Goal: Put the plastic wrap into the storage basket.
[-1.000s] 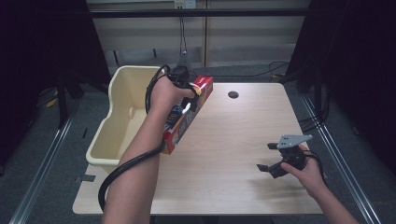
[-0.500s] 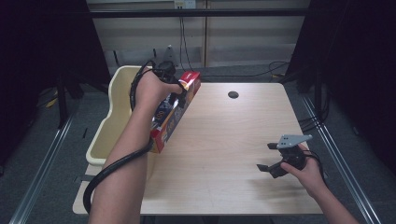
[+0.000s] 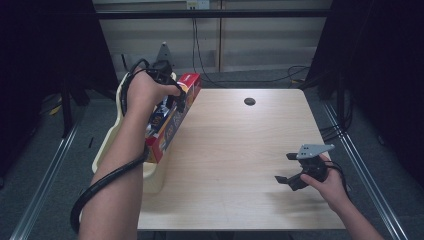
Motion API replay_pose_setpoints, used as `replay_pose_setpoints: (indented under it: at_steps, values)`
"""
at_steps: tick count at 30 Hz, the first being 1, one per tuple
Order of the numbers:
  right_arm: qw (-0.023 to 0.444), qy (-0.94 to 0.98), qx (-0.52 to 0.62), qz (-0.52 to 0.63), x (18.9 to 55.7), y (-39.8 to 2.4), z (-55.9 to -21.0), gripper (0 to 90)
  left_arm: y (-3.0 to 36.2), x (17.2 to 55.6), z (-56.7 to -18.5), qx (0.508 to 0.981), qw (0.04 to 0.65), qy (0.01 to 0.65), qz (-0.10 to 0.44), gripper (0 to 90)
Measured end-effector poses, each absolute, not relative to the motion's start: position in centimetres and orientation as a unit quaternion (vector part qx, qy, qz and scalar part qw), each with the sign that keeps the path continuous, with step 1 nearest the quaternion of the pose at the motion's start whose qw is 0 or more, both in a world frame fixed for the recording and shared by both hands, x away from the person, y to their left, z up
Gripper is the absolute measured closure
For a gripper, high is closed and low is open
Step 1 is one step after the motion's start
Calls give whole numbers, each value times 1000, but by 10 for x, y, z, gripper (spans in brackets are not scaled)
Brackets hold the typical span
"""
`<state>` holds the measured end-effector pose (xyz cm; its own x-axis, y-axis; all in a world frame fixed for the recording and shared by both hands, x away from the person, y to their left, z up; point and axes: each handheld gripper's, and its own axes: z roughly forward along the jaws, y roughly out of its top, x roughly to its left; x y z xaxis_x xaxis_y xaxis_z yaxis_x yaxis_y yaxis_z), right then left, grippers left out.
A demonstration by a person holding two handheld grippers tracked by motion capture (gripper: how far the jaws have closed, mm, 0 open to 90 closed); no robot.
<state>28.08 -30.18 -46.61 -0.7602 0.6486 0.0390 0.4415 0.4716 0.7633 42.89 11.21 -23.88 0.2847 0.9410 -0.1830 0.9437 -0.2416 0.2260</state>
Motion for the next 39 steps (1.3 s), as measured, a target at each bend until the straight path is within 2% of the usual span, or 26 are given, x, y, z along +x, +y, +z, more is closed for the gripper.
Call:
replay_pose_setpoints:
  at_steps: [39]
  values:
    - [131,850,320,398,282,-300,-466,32,149,414,-202,767,164,620,19,410]
